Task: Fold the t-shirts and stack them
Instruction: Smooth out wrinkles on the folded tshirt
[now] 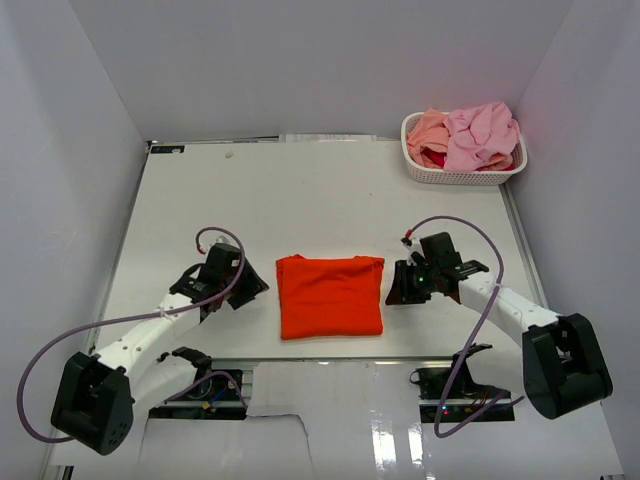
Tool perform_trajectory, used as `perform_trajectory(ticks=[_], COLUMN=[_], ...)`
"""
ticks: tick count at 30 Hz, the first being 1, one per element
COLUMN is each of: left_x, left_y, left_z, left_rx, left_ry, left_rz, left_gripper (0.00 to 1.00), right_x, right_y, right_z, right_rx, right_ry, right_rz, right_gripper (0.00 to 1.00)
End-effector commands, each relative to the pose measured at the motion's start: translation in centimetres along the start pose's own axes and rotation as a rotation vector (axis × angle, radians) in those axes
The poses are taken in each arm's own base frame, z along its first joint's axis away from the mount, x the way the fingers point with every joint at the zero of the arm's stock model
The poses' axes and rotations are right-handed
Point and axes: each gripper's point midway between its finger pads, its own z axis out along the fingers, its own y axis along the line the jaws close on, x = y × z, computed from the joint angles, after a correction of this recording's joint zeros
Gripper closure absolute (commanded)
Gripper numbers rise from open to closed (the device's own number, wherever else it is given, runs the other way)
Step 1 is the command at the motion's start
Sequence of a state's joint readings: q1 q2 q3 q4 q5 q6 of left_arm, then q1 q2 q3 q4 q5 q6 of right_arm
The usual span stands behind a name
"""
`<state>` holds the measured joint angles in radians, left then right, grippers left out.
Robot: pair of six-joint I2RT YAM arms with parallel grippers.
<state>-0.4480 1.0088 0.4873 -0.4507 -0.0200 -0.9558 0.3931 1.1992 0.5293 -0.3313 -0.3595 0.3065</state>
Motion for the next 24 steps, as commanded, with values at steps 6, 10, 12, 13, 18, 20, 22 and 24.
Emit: perform_trajectory(ticks=[6,10,12,13,18,20,22,24], left_x=[-3.9,-4.1,-4.5,-4.2,-4.9,-4.8,-4.8,-4.1], left_y=[-7.1,-9.6,-10.9,-11.1,-14.5,-15.3,-16.3,-16.6], left_z=[-1.6,-0.5,-0.2,0.4,1.0,1.5,1.6,1.9], left_rx=[0.160,0.255,0.309,0.313,0.417,0.437,0.470,0.488], left_ry=[-0.010,0.011,0.000,0.015,-0.001,0.013,0.025,0.067], left_rz=[0.085,0.090,0.099,0.101,0.155,0.170,0.177,0.172], left_gripper=[1.00,1.00,1.00,1.00,1.00,1.00,1.00,1.00], right_x=[-6.6,-7.8,-8.3,-8.7,-10.3,-11.2,-11.1,-12.0], right_y=[3.9,5.3,6.0,6.3,8.6,9.7,10.8,12.1], right_z=[-2.6,-1.5,-1.0,-0.5,1.4,2.1,3.0,3.2], right_rx=[-0.091,-0.180,-0.223,-0.237,-0.299,-0.316,-0.342,-0.368], right_ry=[-0.101,-0.090,-0.090,-0.081,-0.050,-0.040,-0.009,-0.015], right_rz=[-0.083,-0.076,-0.078,-0.076,-0.112,-0.127,-0.136,-0.150], right_gripper=[0.92,0.92,0.92,0.92,0.92,0.92,0.92,0.92])
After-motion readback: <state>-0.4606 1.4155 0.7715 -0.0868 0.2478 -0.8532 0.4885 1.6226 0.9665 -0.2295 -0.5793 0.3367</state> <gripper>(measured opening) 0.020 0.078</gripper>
